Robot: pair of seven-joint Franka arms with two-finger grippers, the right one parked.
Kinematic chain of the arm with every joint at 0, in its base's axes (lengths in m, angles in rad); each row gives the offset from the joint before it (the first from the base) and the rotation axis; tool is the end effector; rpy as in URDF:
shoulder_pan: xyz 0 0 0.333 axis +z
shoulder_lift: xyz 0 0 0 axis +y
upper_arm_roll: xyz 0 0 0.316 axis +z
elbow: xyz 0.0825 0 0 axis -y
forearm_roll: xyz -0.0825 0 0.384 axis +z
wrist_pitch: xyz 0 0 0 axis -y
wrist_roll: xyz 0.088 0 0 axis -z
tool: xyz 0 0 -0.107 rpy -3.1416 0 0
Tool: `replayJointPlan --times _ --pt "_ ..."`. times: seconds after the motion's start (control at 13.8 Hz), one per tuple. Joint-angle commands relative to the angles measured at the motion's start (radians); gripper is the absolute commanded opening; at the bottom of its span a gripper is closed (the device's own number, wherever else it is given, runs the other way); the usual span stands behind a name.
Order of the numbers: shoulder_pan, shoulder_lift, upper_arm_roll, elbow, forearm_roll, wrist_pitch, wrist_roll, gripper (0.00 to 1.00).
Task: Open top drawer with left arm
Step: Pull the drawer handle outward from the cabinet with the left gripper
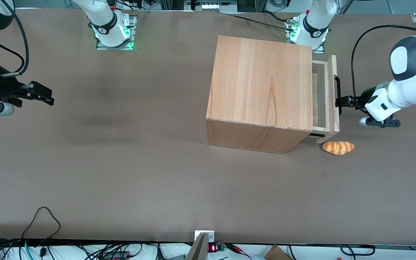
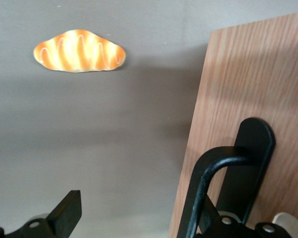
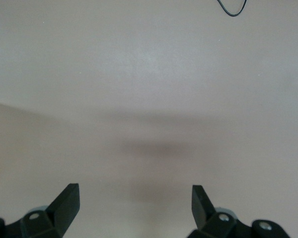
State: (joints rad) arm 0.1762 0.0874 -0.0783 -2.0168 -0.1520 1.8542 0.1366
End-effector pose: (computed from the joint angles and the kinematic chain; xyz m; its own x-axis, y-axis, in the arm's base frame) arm 0.5401 0.0417 0.3919 0.9734 0.0012 -0.2292 0.0412 -0.9846 0.1699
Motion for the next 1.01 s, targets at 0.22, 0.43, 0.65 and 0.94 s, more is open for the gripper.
replayJointPlan --times 0.22,0.43,0.65,0.94 --pt "0.058 0.012 -0.005 0.024 0.048 0.006 0.000 1.00" --pt "0.091 0.014 -0.006 0.023 0.066 0.010 0.006 1.00" --pt "0.117 0.014 -0.006 0.023 0.068 0.010 0.008 1.00" --pt "0.137 0.012 -0.008 0.024 0.066 0.010 0.020 1.00"
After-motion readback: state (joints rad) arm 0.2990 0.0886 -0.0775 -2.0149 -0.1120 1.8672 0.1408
